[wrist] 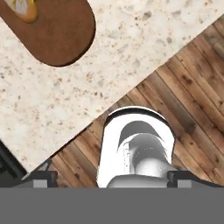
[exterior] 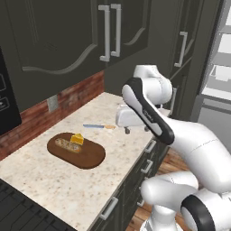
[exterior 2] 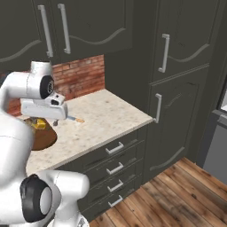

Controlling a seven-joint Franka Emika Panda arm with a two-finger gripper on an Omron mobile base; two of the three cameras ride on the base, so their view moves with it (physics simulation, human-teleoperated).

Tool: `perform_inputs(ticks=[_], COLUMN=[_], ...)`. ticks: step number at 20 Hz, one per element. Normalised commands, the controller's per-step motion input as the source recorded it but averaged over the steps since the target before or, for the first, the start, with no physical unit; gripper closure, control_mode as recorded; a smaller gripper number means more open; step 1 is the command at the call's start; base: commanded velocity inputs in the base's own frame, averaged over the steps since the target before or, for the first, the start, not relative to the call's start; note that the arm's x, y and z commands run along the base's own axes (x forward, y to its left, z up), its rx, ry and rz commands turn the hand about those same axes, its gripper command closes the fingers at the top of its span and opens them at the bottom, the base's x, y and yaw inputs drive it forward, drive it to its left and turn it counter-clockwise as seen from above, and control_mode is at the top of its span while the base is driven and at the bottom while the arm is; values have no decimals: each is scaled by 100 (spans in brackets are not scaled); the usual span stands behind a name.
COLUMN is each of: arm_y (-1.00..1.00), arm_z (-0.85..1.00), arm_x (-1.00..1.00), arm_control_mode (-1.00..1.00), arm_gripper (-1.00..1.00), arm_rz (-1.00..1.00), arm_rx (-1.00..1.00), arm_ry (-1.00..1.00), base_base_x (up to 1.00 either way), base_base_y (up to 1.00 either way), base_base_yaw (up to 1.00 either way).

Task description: Retrieve the sausage and cheese from the fridge and place them on the cutting board on the counter.

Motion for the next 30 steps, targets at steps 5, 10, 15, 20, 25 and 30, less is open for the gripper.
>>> perform_inputs(ticks=[5, 10, 15, 20, 25, 30], arm_y=[-76, -65, -49, -21, 0, 0], arm_z=[39, 9, 6, 13, 64, 63], arm_x=[-65, -34, -5, 0, -1, 0], arm_control_mode=[-100, -100, -100, -100, -100, -100], arm_gripper=[-100, -100, -100, -100, -100, -100], arm_rz=[-33, -19, 0, -1, -2, 0], arm_rx=[-31, -11, 0, 3, 0, 5], arm_ry=[0, -1, -1, -15, -46, -32], base_base_x=[0, 0, 0, 0, 0, 0], base_base_y=[0, 0, 0, 0, 0, 0], base_base_yaw=[0, 0, 0, 0, 0, 0])
